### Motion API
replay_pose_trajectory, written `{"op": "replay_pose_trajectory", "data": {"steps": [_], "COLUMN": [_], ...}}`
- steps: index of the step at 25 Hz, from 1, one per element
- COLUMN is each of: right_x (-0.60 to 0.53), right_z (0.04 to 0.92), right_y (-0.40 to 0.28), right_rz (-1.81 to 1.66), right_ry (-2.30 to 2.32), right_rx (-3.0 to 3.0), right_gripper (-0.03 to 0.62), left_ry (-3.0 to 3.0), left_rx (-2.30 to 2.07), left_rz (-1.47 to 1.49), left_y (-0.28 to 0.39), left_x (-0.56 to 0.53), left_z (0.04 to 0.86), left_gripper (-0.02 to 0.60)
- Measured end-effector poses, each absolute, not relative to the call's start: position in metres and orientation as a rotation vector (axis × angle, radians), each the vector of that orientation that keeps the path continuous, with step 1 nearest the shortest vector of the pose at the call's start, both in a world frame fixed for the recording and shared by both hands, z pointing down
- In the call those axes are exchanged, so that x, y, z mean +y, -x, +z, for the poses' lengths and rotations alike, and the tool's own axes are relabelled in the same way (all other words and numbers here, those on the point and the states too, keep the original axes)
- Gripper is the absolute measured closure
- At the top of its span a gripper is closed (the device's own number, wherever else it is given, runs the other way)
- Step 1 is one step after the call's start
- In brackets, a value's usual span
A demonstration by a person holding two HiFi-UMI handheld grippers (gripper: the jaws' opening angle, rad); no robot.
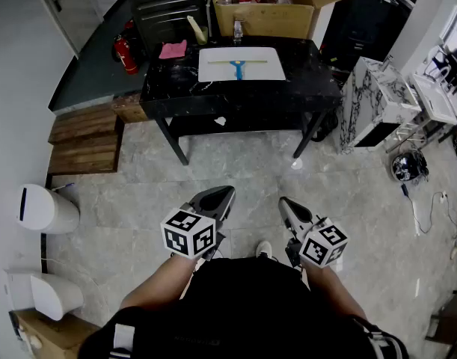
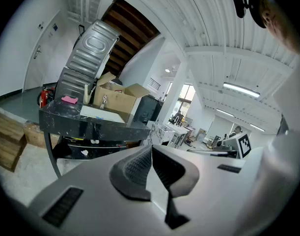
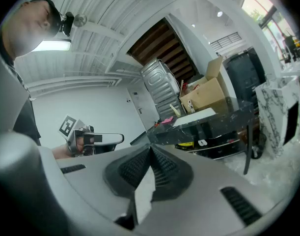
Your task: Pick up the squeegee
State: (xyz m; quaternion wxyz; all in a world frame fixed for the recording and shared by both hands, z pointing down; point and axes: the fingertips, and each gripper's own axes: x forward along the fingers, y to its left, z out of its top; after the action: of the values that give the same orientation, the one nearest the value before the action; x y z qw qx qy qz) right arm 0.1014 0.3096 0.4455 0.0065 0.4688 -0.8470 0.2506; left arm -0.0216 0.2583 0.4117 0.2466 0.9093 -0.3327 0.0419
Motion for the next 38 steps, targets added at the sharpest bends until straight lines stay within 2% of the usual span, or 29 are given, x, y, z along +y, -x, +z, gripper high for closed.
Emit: {"op": "replay_pose_trajectory", "data": {"steps": [22, 38], "right_x": [0.307, 0.303], "right_z": [0.442, 0.452], "right_y": [-0.069, -0.008], "right_rz": [0.829, 0.902], "right_ry": [-1.41, -1.469], "right_rx": [-2.721, -2.624], "right_gripper": [0.585, 0.585], "left_ry": [-2.477, -2.372], "left_rx": [-0.888, -0.87], "left_rz": [0.168, 0.062], "left_y": [0.037, 0.12], "left_x": [0.26, 0.254], "left_z": [0.419, 0.432], "left_gripper": [0.565, 0.565]}}
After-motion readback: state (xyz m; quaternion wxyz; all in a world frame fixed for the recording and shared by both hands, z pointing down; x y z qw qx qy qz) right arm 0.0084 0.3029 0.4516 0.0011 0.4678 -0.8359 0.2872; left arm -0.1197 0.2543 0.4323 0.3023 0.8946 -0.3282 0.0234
